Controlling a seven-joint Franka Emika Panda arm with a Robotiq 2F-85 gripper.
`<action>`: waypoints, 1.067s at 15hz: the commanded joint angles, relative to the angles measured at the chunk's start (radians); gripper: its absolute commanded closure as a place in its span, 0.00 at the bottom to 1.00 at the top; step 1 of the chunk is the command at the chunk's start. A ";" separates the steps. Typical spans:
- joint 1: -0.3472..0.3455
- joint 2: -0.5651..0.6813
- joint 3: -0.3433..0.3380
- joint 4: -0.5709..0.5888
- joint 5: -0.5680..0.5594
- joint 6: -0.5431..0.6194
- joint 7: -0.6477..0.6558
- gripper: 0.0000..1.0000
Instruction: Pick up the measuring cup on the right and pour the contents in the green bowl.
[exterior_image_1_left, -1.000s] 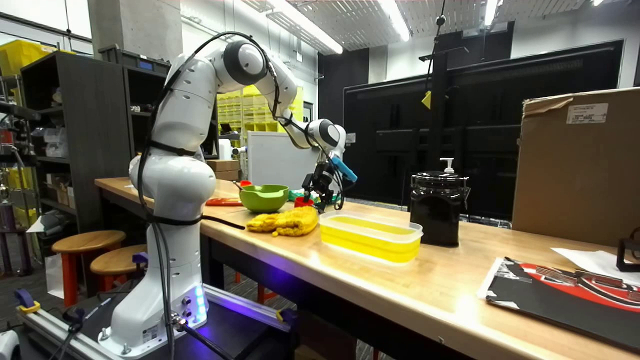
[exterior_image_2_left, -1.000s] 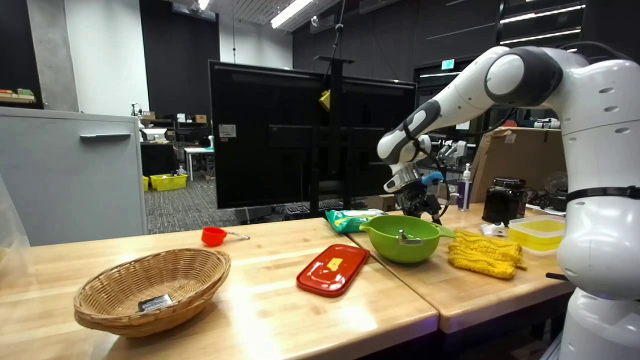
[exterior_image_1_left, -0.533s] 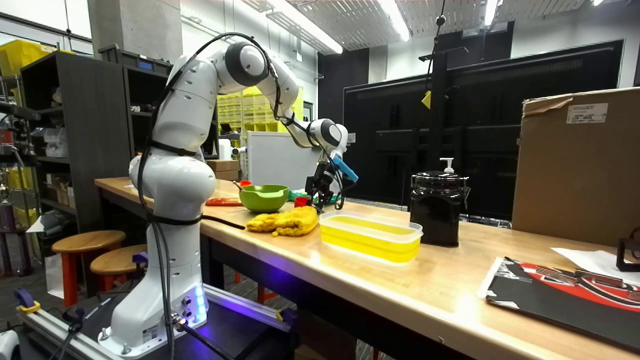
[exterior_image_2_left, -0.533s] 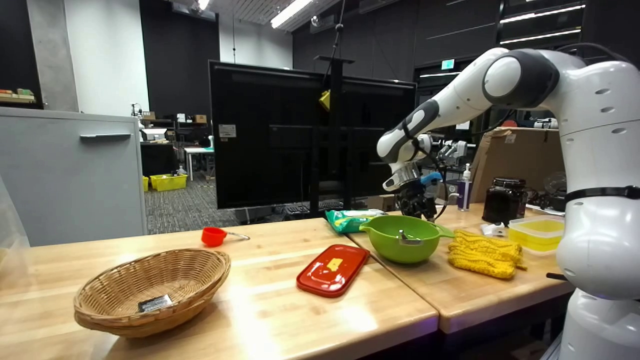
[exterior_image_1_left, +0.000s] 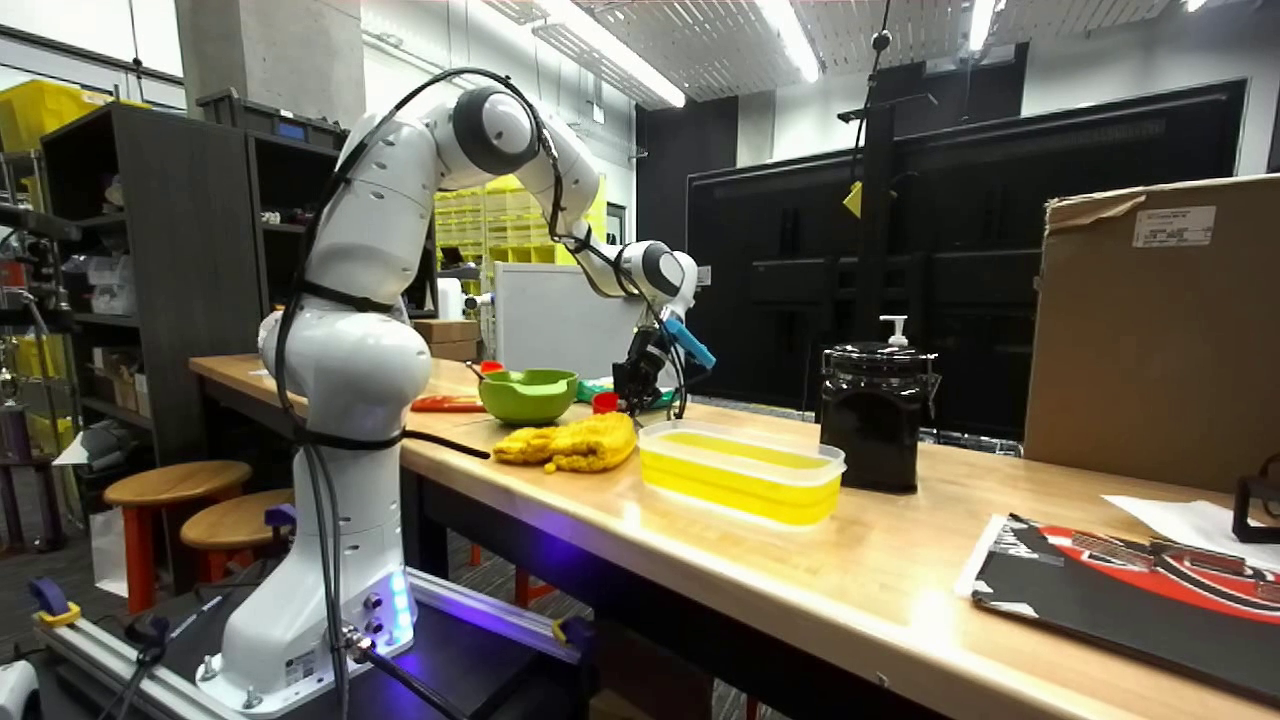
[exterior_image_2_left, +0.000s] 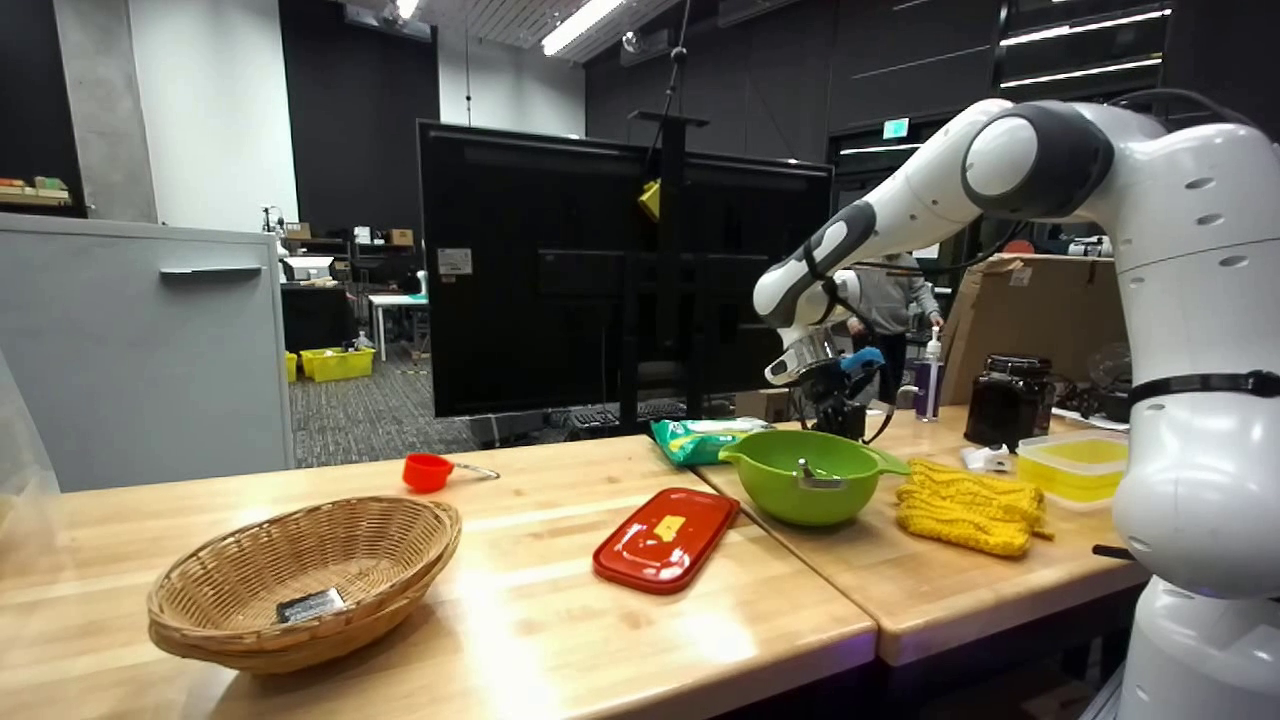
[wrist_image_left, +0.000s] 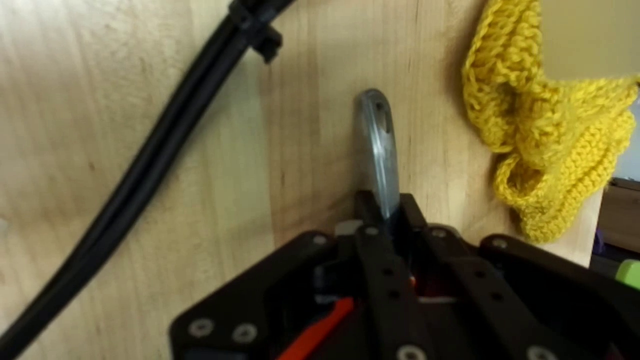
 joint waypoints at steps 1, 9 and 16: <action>-0.013 0.002 0.011 0.014 0.010 -0.004 -0.006 0.97; -0.003 -0.003 0.016 0.056 -0.010 -0.029 0.006 1.00; 0.009 0.015 0.035 0.160 -0.015 -0.122 -0.007 0.99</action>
